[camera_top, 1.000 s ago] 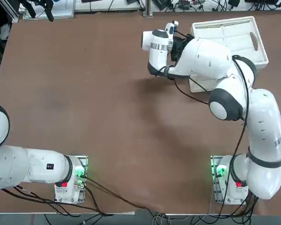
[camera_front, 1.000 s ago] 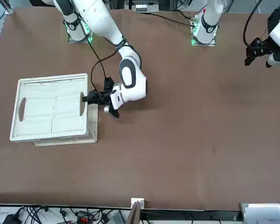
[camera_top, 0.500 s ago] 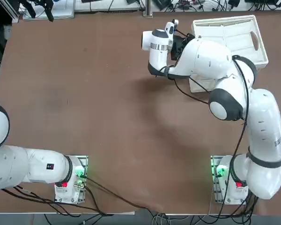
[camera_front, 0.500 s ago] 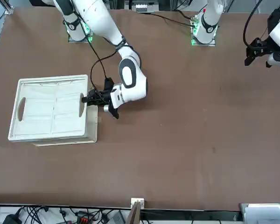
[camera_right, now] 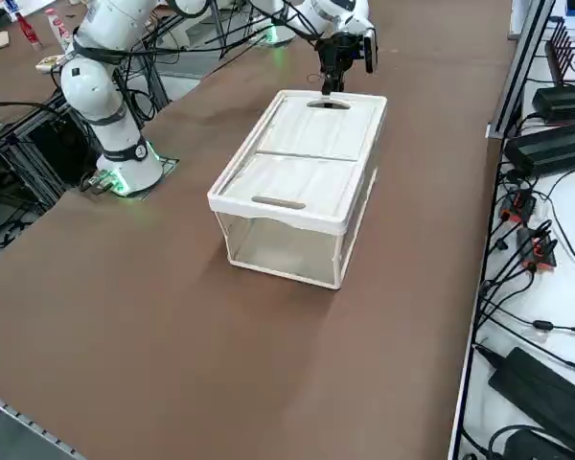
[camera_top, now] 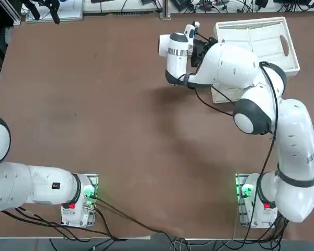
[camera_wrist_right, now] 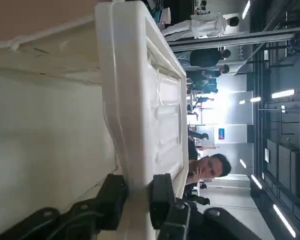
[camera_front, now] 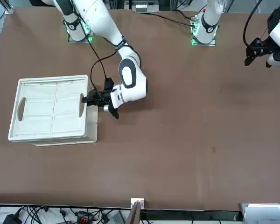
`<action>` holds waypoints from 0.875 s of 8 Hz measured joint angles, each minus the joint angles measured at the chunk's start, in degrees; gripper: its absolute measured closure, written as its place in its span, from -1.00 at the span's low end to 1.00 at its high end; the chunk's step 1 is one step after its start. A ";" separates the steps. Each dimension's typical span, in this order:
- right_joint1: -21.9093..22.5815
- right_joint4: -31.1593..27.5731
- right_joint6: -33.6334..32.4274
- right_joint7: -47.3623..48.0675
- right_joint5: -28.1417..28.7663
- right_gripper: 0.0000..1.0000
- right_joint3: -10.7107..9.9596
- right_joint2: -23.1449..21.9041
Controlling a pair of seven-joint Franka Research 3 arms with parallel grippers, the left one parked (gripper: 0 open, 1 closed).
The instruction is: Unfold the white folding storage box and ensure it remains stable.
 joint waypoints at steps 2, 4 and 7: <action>0.00 0.01 0.00 0.00 0.00 0.39 0.00 0.00; 0.00 0.03 0.01 0.01 -0.02 0.37 0.00 0.00; 0.85 0.70 -0.65 0.22 -1.86 0.02 0.00 -0.04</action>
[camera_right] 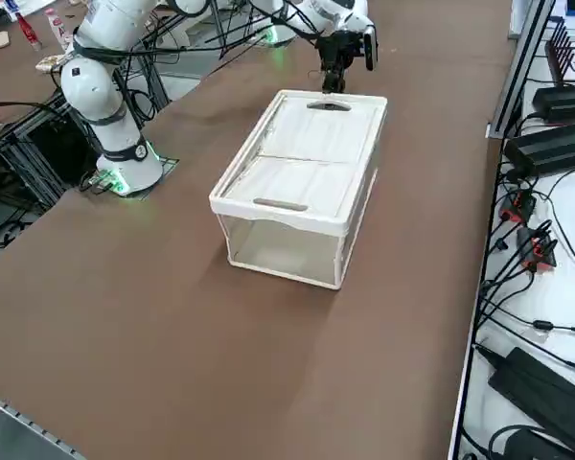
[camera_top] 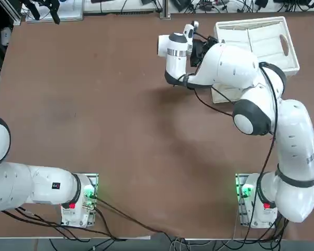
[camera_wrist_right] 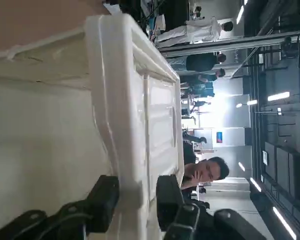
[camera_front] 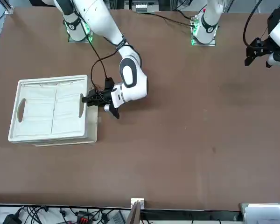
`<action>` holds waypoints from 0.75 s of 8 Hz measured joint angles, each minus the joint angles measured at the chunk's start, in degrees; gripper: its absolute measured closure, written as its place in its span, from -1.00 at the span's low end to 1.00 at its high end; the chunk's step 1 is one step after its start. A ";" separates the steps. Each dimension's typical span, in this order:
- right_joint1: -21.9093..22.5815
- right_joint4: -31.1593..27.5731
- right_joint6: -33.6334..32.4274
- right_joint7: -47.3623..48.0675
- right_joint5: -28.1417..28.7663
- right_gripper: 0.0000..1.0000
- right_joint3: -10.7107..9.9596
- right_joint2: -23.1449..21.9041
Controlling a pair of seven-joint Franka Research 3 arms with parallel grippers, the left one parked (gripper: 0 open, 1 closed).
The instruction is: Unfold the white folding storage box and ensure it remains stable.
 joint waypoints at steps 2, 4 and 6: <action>0.80 1.27 -1.78 -0.99 -0.94 -0.21 -0.04 -0.66; 0.85 1.49 -1.85 -2.12 -0.94 -0.39 -0.15 -0.86; 0.85 2.78 -2.20 -6.19 -0.93 -0.39 -0.20 -0.89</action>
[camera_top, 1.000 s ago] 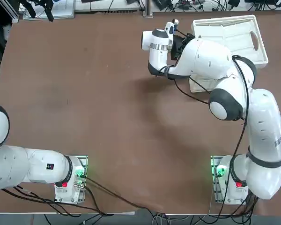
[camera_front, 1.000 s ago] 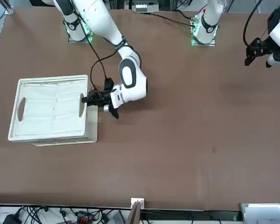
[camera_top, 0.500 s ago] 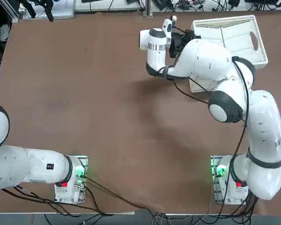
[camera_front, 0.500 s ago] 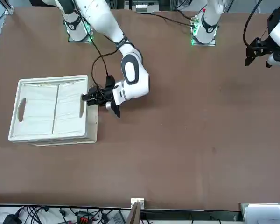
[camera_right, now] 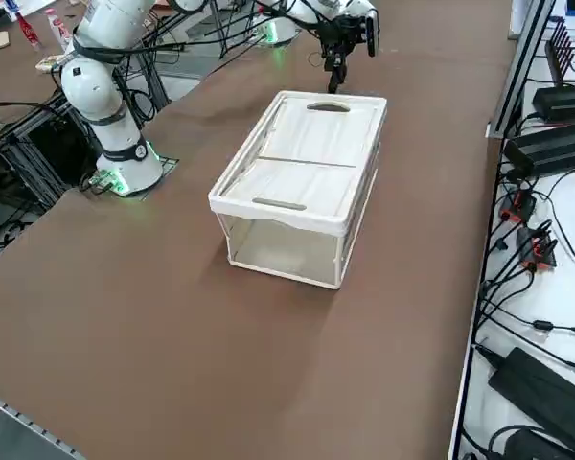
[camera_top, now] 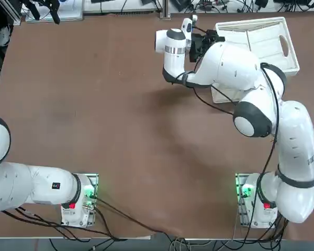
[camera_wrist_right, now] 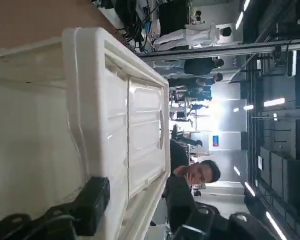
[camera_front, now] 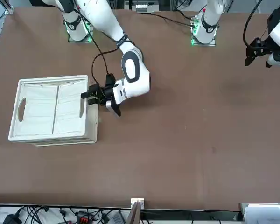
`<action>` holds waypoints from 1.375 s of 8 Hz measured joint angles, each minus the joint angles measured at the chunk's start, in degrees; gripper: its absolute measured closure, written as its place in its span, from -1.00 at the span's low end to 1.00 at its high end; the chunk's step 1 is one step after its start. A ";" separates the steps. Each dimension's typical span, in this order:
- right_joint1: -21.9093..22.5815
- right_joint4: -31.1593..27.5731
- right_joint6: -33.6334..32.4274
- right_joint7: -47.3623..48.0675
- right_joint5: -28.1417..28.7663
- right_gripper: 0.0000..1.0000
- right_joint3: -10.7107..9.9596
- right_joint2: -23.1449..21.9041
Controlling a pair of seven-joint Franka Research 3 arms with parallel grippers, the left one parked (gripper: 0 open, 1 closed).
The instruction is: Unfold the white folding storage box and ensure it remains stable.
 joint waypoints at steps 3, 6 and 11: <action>-2.57 2.82 1.26 -8.00 8.10 -0.04 -0.55 -4.91; -13.22 -0.70 12.60 -19.16 24.65 0.57 -0.85 -17.04; -37.04 -28.87 42.67 -38.53 52.86 0.96 -1.12 -35.94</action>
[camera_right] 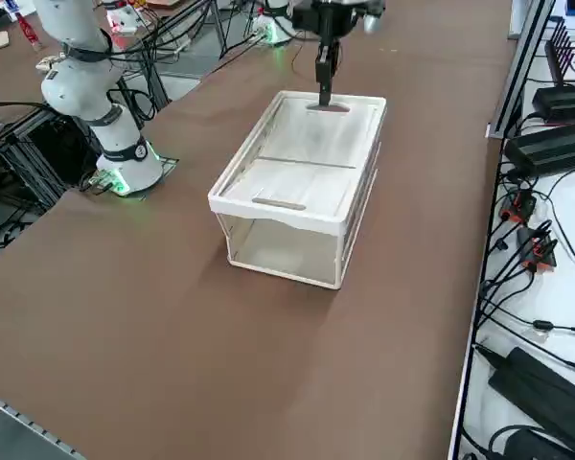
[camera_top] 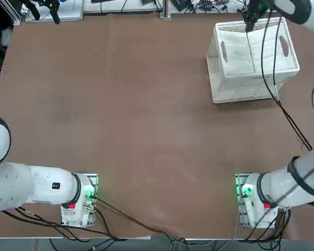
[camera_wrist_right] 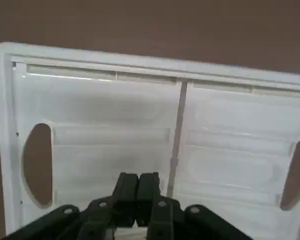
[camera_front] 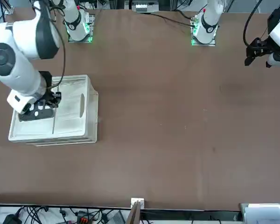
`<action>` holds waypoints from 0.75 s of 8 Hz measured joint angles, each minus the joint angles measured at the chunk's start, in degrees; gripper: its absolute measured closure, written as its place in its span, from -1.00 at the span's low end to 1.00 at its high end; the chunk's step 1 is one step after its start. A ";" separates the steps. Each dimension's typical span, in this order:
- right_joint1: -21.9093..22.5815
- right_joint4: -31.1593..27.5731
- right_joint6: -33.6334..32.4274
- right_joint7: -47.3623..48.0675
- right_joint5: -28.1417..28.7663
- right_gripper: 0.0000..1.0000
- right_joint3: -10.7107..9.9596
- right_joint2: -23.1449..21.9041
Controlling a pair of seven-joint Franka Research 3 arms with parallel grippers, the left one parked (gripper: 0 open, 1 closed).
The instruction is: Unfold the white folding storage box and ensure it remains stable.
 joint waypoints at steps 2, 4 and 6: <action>-1.89 -10.49 10.98 0.08 5.08 0.96 0.04 -1.65; -3.33 -18.77 21.71 0.05 10.54 0.96 0.04 -2.29; -3.82 -24.09 26.65 -0.44 17.83 0.96 0.04 -2.47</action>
